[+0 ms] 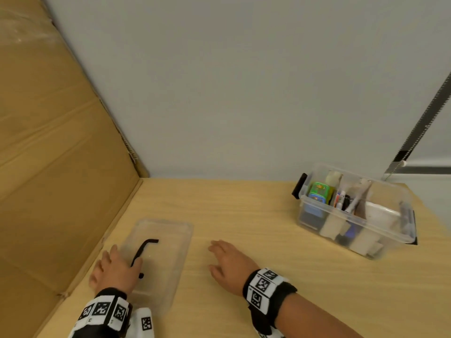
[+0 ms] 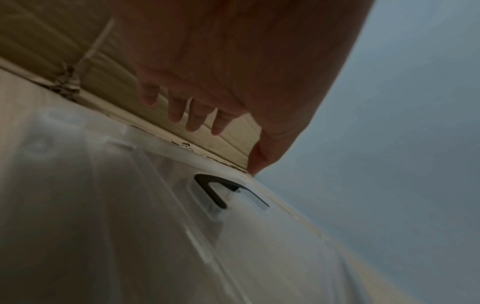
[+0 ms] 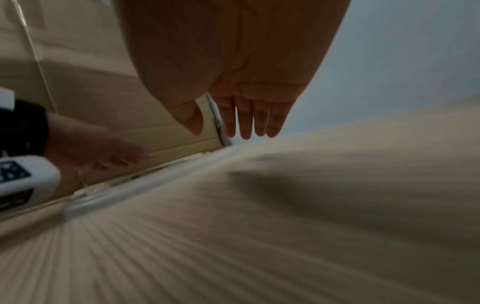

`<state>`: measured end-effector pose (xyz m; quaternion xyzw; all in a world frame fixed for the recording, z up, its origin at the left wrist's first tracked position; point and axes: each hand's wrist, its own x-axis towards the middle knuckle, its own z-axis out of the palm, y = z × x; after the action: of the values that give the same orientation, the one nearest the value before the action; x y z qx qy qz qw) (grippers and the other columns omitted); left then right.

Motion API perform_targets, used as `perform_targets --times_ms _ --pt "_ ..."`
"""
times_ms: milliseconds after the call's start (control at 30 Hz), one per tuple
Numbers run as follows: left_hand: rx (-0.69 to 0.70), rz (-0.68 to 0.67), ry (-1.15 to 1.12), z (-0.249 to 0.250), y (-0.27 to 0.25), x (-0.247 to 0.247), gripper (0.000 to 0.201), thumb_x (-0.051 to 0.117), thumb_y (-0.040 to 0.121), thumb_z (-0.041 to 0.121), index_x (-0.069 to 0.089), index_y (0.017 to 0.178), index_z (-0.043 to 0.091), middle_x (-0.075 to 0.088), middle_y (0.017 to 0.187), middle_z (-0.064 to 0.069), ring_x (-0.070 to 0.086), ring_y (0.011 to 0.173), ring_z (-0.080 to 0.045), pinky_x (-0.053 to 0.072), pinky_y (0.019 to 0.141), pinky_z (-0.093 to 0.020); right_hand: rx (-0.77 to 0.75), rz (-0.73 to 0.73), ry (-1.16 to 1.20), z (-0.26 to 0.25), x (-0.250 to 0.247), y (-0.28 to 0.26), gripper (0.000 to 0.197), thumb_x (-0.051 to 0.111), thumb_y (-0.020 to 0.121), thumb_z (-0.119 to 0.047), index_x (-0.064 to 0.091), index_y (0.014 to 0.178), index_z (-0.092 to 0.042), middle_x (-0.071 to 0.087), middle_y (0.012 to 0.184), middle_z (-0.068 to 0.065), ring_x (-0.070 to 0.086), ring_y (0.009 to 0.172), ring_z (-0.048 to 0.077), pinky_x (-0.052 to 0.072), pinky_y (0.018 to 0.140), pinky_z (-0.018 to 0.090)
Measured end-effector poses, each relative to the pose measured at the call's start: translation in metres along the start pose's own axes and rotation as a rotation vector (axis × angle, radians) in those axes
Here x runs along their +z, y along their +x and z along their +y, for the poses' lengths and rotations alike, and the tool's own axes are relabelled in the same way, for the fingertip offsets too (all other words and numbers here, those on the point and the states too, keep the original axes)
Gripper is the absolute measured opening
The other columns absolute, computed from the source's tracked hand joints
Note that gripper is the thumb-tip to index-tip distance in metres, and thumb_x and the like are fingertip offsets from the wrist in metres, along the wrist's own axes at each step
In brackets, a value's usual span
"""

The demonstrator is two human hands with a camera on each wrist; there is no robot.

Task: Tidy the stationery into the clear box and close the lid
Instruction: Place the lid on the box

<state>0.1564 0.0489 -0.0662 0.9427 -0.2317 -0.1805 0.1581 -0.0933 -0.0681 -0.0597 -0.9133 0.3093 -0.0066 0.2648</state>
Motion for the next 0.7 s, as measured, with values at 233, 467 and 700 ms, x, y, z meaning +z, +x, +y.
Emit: perform_targets --times_ms 233,467,700 --pt "0.025 -0.106 -0.057 0.000 0.005 0.004 0.082 0.055 0.087 0.045 0.009 0.150 0.020 0.026 0.151 -0.017 0.028 0.136 -0.038 0.019 0.114 -0.051 0.010 -0.067 0.033 -0.034 0.031 0.035 0.062 0.031 0.100 -0.034 0.007 0.151 -0.007 0.011 0.159 0.011 0.009 0.147 0.021 0.005 0.117 0.026" --pt "0.089 -0.136 -0.456 0.022 0.006 -0.002 0.062 0.056 0.092 0.023 0.026 0.145 0.015 0.024 0.137 -0.013 0.048 0.097 -0.029 0.040 0.101 -0.045 0.133 0.016 0.253 -0.011 0.028 0.051 0.071 0.038 0.096 -0.046 0.005 0.152 -0.018 0.025 0.156 0.008 0.032 0.139 0.020 0.027 0.115 0.034" --pt "0.560 -0.036 -0.547 0.070 -0.030 -0.023 0.037 0.047 0.096 0.012 0.045 0.132 0.022 0.038 0.117 -0.004 0.060 0.085 -0.024 0.052 0.088 -0.035 0.157 0.409 0.062 0.009 -0.015 0.023 0.072 0.031 0.095 -0.055 0.002 0.152 -0.022 -0.001 0.160 -0.003 0.000 0.147 0.016 0.008 0.120 0.033"
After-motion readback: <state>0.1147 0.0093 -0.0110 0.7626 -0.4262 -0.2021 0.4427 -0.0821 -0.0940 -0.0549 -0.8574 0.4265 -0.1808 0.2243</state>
